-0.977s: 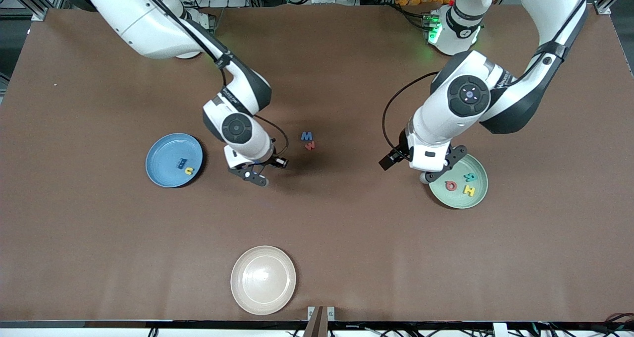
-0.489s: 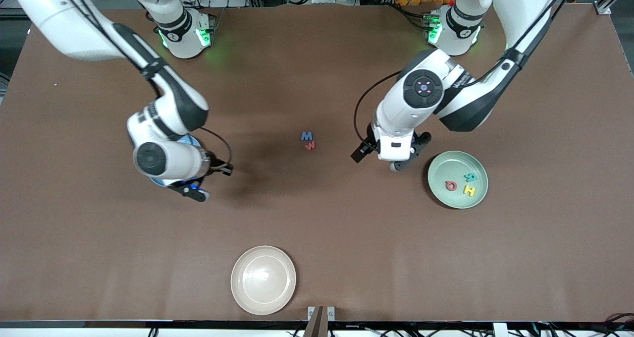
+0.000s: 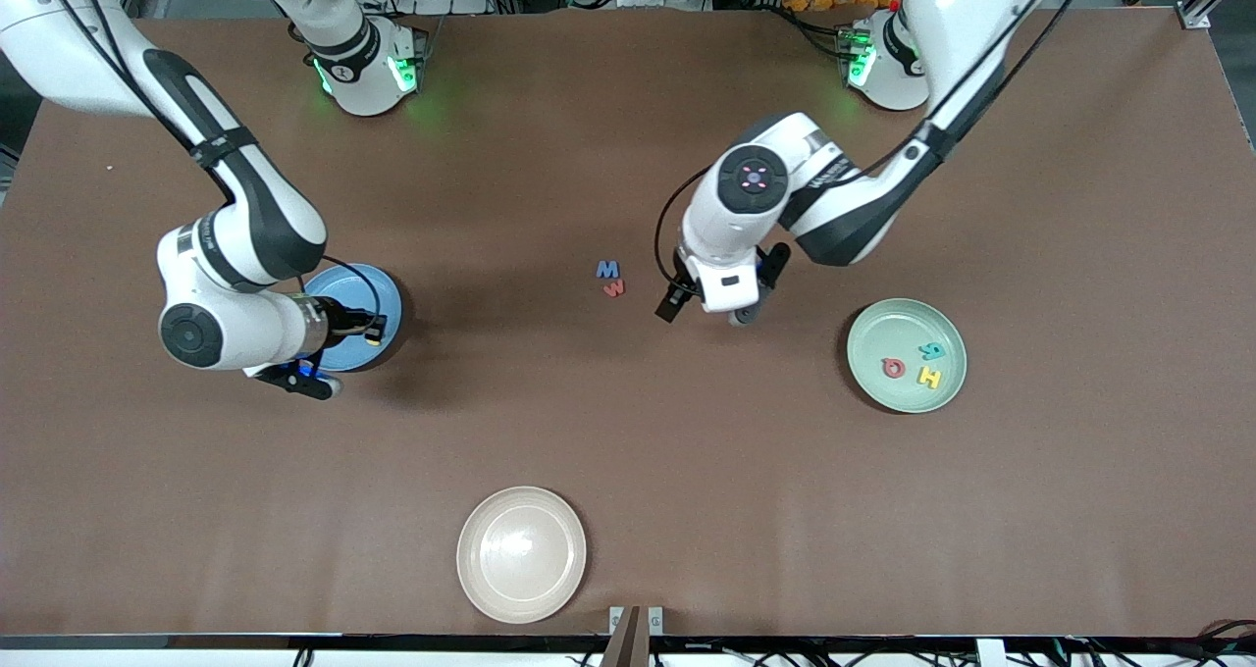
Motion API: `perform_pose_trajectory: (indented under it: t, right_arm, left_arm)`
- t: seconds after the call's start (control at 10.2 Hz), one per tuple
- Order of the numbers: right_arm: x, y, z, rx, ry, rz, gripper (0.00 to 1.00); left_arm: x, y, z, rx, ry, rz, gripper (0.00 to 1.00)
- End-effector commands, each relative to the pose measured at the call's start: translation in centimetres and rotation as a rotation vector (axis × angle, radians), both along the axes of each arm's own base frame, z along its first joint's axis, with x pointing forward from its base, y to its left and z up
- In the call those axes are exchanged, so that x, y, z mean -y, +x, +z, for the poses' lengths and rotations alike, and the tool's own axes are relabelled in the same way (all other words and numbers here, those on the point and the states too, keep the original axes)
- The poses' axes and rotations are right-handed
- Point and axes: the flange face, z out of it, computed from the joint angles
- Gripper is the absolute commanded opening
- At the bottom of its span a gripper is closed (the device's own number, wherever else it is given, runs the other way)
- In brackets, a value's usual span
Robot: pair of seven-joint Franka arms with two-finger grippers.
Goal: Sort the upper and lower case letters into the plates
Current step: 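Grasp the blue 6 with the right gripper while the left gripper reaches the W, then release the 6 on the blue plate while the left gripper hovers over the W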
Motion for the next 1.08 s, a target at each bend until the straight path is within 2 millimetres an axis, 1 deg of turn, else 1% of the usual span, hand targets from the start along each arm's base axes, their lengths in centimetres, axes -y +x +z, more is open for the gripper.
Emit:
perform_pose_trajectory:
  t: [0.0, 0.1, 0.2, 0.29, 0.39, 0.59, 0.68, 0.78, 0.98]
  right_arm:
    - [2.9, -1.3, -0.8, -0.013, -0.022, 0.004, 0.0]
    - [3.0, -1.3, -0.9, -0.015, -0.023, 0.005, 0.0]
    - [3.2, -1.4, -1.3, -0.025, -0.022, 0.001, 0.41]
    - [3.7, -1.4, -1.4, -0.03, -0.024, -0.01, 0.99]
    - [4.2, -1.5, -1.7, -0.035, -0.027, -0.016, 1.0]
    - [3.9, -1.4, -1.3, -0.045, -0.029, -0.012, 1.0]
    - [3.9, -1.2, -1.1, -0.043, -0.027, -0.016, 1.0]
    - [3.9, -1.2, -1.0, -0.042, -0.027, -0.02, 1.0]
    - [3.9, -1.2, -1.0, -0.042, -0.027, -0.019, 1.0]
  left_arm:
    - [2.7, -1.6, -2.3, 0.014, 0.01, 0.06, 1.0]
    - [3.4, -2.1, -3.2, 0.018, 0.012, 0.086, 1.0]
    - [4.4, -2.9, -4.3, 0.019, 0.018, 0.112, 1.0]
    - [5.4, -3.7, -5.7, 0.031, 0.028, 0.133, 1.0]
    - [6.3, -4.7, -7.2, 0.049, 0.045, 0.149, 1.0]
    - [7.8, -6.2, -9.9, 0.082, 0.065, 0.182, 1.0]
    - [8.3, -6.9, -10.7, 0.084, 0.066, 0.196, 1.0]
    - [8.6, -7.4, -11.3, 0.077, 0.07, 0.213, 1.0]
    - [9.6, -8.7, -11.7, 0.071, 0.07, 0.234, 1.0]
